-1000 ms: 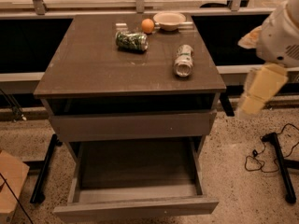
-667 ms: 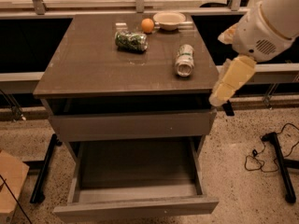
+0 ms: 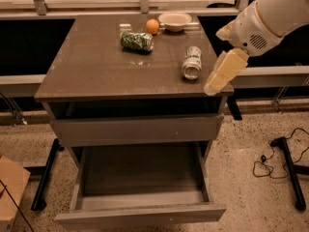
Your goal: Place 7up can into middle drawer
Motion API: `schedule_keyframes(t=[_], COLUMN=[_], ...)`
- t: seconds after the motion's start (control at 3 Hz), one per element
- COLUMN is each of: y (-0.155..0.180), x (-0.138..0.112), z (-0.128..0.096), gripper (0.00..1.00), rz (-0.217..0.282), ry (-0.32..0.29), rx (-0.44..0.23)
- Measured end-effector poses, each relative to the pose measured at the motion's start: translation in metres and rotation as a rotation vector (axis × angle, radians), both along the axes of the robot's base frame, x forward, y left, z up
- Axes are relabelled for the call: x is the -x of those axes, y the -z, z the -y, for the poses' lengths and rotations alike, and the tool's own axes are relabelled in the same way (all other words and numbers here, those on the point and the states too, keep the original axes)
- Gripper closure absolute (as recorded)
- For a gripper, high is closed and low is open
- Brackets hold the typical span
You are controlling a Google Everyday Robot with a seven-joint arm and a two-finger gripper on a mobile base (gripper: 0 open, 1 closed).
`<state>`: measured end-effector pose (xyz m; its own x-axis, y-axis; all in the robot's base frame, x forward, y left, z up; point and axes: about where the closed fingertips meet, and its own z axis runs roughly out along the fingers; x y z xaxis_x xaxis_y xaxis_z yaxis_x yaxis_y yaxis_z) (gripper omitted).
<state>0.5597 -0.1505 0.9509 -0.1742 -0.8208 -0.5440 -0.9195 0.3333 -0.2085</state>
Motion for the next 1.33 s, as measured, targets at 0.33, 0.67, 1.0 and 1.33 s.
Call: schedule_keyframes(t=[0.33,0.67,1.0,1.33], y=[0.005,0.017,0.026,0.049], x=[-0.003,-0.019,-0.049,-0.082], z=[-0.004,-0.012,-0.020,-0.026], gripper=[0.00,0.00,0.00,0.00], rz=[-0.001,0.010,0.049,0.051], ry=[0.024,0.057,0.093,0.128], rx=[-0.025,-0.077,-0.151,-0.219])
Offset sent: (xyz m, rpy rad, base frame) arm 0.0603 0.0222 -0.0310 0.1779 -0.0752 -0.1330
